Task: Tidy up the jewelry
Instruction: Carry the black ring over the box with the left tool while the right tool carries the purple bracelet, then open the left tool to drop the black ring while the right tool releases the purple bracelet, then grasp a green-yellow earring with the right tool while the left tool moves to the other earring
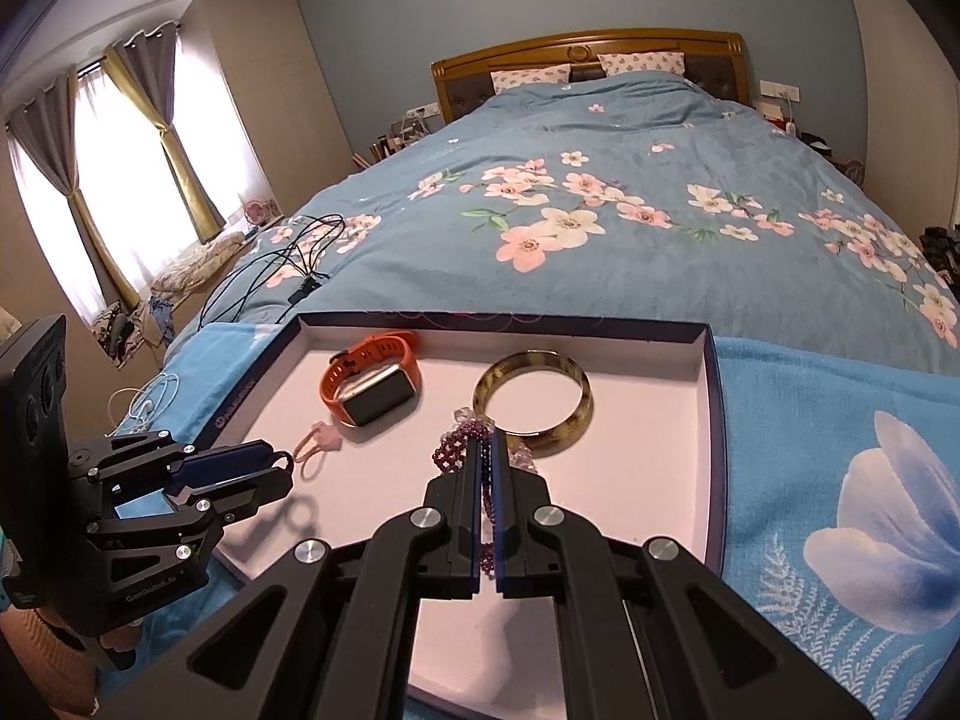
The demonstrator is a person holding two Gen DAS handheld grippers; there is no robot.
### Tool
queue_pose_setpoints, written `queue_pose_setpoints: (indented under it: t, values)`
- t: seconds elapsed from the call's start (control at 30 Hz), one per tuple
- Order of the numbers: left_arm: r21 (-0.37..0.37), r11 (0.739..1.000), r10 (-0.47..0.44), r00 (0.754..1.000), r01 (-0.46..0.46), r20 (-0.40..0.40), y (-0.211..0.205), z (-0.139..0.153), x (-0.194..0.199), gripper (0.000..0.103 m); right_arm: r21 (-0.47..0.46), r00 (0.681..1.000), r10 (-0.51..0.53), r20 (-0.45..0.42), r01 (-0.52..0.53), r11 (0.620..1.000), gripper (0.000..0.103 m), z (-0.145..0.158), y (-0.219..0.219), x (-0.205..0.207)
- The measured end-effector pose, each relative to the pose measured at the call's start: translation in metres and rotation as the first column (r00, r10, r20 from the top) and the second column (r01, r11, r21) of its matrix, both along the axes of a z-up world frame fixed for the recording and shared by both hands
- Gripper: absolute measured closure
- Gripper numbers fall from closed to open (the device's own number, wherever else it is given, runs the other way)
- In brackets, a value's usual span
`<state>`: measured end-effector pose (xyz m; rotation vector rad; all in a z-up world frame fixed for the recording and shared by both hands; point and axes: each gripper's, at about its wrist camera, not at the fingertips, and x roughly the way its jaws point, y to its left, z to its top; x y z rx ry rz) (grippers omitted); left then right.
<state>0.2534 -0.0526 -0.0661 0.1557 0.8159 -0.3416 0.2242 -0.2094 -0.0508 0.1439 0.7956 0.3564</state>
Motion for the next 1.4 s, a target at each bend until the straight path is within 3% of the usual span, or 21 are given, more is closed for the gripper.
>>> queue_pose_setpoints:
  t: [0.5, 0.77, 1.0, 1.2, 1.4]
  values:
    - [-0.018, 1.000, 0.019, 0.998, -0.020, -0.061, 0.004, -0.016, 0.017, 0.080, -0.004, 0.998, -0.042, -0.038, 0.041, 0.999, 0.098, -0.012, -0.006, 0.006]
    - [-0.029, 0.999, 0.027, 0.999, -0.028, -0.018, 0.008, -0.005, 0.010, 0.065, 0.007, 0.998, -0.056, -0.019, 0.056, 0.998, 0.086, -0.004, -0.011, -0.004]
    - [-0.033, 0.999, 0.036, 0.997, -0.033, 0.073, 0.016, 0.022, -0.016, 0.055, 0.012, 0.999, -0.043, 0.017, 0.042, 0.999, 0.077, 0.009, -0.015, -0.026]
    - [-0.027, 0.999, -0.015, 0.990, 0.019, 0.144, 0.018, 0.041, -0.059, 0.051, -0.024, 0.998, -0.001, 0.060, 0.003, 1.000, 0.071, 0.021, -0.014, -0.060]
    - [-0.025, 0.996, -0.082, 0.987, 0.086, 0.137, 0.023, 0.037, -0.100, 0.049, -0.060, 0.997, 0.053, 0.057, -0.049, 0.997, 0.069, 0.020, -0.018, -0.101]
